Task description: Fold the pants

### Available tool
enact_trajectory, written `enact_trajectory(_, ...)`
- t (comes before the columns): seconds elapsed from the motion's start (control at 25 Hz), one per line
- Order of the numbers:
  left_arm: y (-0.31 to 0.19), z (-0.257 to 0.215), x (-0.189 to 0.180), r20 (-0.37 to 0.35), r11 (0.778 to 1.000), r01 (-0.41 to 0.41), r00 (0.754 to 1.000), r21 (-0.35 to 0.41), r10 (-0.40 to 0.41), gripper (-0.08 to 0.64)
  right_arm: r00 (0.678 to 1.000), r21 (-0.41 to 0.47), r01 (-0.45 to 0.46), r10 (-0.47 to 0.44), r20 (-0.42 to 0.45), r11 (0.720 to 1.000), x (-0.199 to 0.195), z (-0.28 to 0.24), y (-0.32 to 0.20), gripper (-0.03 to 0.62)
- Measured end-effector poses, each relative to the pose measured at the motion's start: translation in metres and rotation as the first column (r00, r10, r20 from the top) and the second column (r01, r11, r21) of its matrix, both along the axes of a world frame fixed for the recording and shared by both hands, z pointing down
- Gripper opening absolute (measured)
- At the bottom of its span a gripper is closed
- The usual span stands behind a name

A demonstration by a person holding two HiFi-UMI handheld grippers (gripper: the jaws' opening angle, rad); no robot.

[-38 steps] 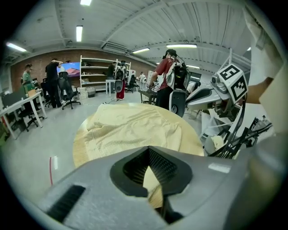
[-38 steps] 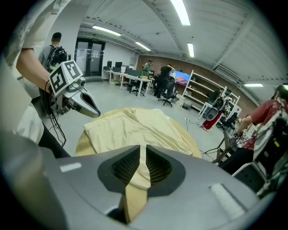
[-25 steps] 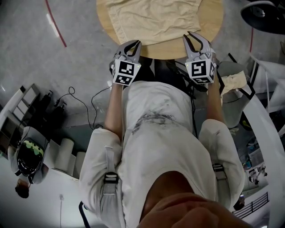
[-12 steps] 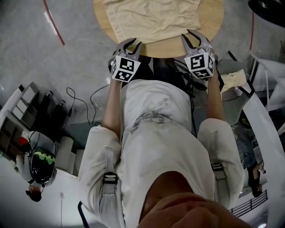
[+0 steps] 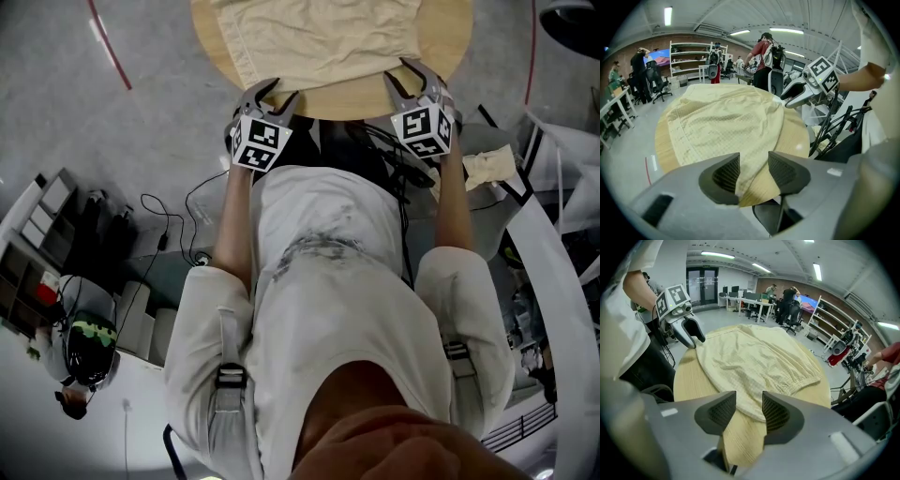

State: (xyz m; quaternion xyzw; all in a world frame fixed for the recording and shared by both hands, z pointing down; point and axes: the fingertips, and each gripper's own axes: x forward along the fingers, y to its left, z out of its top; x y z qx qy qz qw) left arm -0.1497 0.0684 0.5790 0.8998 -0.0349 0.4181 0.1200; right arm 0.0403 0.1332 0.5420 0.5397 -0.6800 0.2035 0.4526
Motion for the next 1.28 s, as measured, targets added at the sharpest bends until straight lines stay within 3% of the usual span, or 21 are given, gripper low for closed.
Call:
enact_trajectory(0.36, 0.0, 0.01, -0.004, 0.039, 0.999, 0.032, 0.999, -0.021, -0.031, 0.236, 0.997, -0.084, 0.077, -0.079, -0.024, 0.994, 0.011, 0.022, 0.004, 0.21)
enact_trajectory(0.72, 0.013, 0.014, -0.006, 0.078, 0.997, 0.075, 0.994, 0.006, -0.075, 0.233, 0.987, -0.134, 0.146, -0.153, -0.049, 0.98, 0.024, 0.03, 0.025, 0.209)
enact_trajectory(0.92, 0.007, 0.011, -0.004, 0.088, 0.994, 0.105, 0.99, 0.029, -0.107, 0.184, 0.983, -0.127, 0.162, -0.171, -0.061, 0.979, 0.031, 0.03, 0.022, 0.146)
enact_trajectory(1.04, 0.002, 0.013, -0.005, 0.095, 0.992, 0.116, 0.988, 0.051, -0.121, 0.134, 0.985, -0.111, 0.152, -0.16, -0.072, 0.982, 0.035, 0.031, 0.018, 0.021)
enact_trajectory(1.28, -0.007, 0.007, -0.006, 0.097, 0.988, 0.122, 0.987, 0.093, -0.131, 0.026, 0.985, -0.095, 0.154, -0.16, -0.058, 0.983, 0.032, 0.024, 0.016, 0.018)
